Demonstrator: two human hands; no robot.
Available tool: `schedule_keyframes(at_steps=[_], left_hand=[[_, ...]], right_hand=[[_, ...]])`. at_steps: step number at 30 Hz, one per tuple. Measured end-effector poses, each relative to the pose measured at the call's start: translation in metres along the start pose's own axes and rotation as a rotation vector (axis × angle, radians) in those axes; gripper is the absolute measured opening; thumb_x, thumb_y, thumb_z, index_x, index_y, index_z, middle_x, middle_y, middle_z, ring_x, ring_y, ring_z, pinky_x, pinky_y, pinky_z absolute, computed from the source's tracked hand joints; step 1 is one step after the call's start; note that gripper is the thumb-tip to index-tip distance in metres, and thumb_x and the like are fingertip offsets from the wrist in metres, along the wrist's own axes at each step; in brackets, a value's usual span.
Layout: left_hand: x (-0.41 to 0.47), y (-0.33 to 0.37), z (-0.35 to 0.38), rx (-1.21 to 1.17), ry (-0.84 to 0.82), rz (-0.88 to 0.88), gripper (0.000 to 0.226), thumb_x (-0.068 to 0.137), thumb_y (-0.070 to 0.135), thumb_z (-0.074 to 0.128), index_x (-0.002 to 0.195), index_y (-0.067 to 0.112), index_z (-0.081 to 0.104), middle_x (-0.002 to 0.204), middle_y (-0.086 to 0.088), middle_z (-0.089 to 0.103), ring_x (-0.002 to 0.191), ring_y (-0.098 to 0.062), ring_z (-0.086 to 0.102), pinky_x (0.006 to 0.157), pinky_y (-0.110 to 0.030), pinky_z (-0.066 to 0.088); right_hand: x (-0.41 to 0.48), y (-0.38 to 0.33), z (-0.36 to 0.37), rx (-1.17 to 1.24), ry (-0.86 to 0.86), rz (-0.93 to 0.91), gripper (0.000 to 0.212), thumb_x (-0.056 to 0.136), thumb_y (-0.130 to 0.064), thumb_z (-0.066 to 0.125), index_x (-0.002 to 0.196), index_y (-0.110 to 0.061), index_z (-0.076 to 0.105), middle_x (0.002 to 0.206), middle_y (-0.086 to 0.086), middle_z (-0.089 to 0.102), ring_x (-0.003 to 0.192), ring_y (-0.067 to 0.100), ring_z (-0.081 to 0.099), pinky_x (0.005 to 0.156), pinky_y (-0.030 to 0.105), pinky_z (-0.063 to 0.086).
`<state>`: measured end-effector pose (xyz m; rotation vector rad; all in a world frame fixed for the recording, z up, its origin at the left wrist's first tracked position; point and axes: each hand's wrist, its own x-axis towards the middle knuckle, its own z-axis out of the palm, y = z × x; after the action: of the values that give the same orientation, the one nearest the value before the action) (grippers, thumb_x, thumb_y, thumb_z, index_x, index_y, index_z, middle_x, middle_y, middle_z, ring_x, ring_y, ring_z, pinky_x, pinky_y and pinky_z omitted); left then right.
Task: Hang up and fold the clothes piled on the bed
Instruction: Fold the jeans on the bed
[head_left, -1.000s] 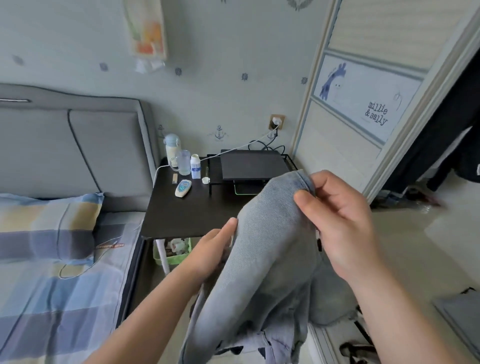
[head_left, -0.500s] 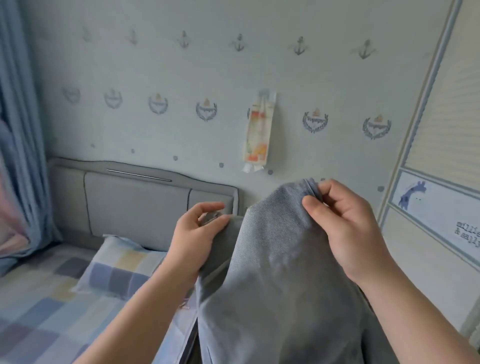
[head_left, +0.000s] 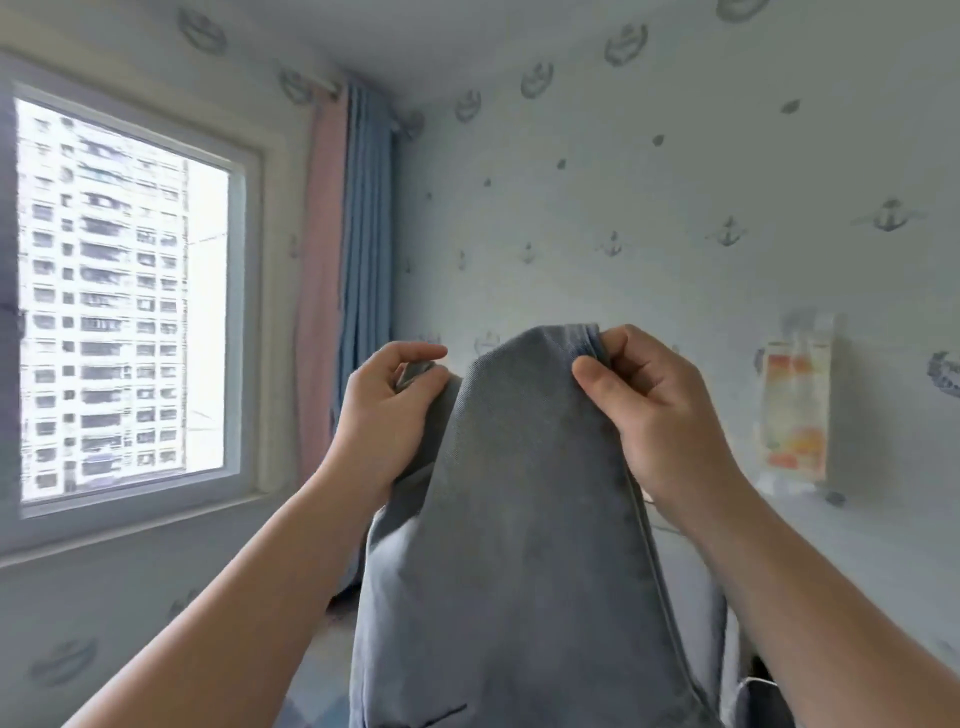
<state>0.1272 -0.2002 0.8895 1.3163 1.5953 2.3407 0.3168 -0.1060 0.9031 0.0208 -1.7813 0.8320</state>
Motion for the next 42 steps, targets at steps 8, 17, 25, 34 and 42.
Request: schedule_keyframes(at_steps=[8,17,25,34,42], left_hand=[[0.051,-0.002,-0.148,0.253,0.148,0.072,0.019,0.093,0.017,0.067,0.096,0.034,0.073,0.099,0.017,0.07,0.087,0.008,0.064,0.065,-0.007,0.045],[0.06,-0.042,-0.254,0.367,0.352,-0.016,0.021,0.091,0.014,0.068,0.096,0.034,0.074,0.078,0.038,0.066,0.076,0.02,0.06,0.069,-0.016,0.045],[0.043,-0.091,-0.296,0.405,0.613,-0.141,0.016,0.09,0.011,0.07,0.097,0.025,0.074,0.105,-0.005,0.072,0.092,-0.021,0.067,0.081,-0.036,0.054],[-0.064,-0.229,-0.307,0.347,0.879,-0.516,0.024,0.079,0.014,0.083,0.098,0.018,0.069,0.096,-0.006,0.073,0.093,-0.023,0.07,0.086,-0.042,0.057],[-0.228,-0.356,-0.27,0.042,1.117,-1.009,0.03,0.085,0.014,0.079,0.108,0.01,0.06,0.106,-0.016,0.067,0.096,-0.032,0.066,0.079,-0.044,0.057]], right_hand=[[0.038,0.031,0.152,0.208,-0.069,-0.015,0.024,0.087,-0.03,0.058,0.083,-0.007,0.058,0.072,0.001,0.053,0.069,0.013,0.048,0.062,0.029,0.04],[0.039,0.082,0.278,0.396,-0.277,0.047,0.027,0.098,-0.011,0.059,0.073,-0.023,0.059,0.065,-0.018,0.055,0.062,0.0,0.052,0.06,0.014,0.043],[0.02,0.154,0.349,0.535,-0.564,0.195,0.011,0.099,-0.005,0.058,0.09,-0.002,0.063,0.078,-0.003,0.065,0.077,0.011,0.061,0.075,0.03,0.051],[-0.126,0.284,0.376,0.656,-0.849,0.706,0.028,0.101,0.002,0.051,0.116,-0.013,0.068,0.111,0.002,0.076,0.108,0.019,0.07,0.09,0.03,0.055],[-0.281,0.392,0.344,0.328,-0.959,1.385,0.018,0.1,-0.02,0.061,0.1,-0.004,0.068,0.106,0.013,0.073,0.102,0.03,0.068,0.094,0.045,0.056]])
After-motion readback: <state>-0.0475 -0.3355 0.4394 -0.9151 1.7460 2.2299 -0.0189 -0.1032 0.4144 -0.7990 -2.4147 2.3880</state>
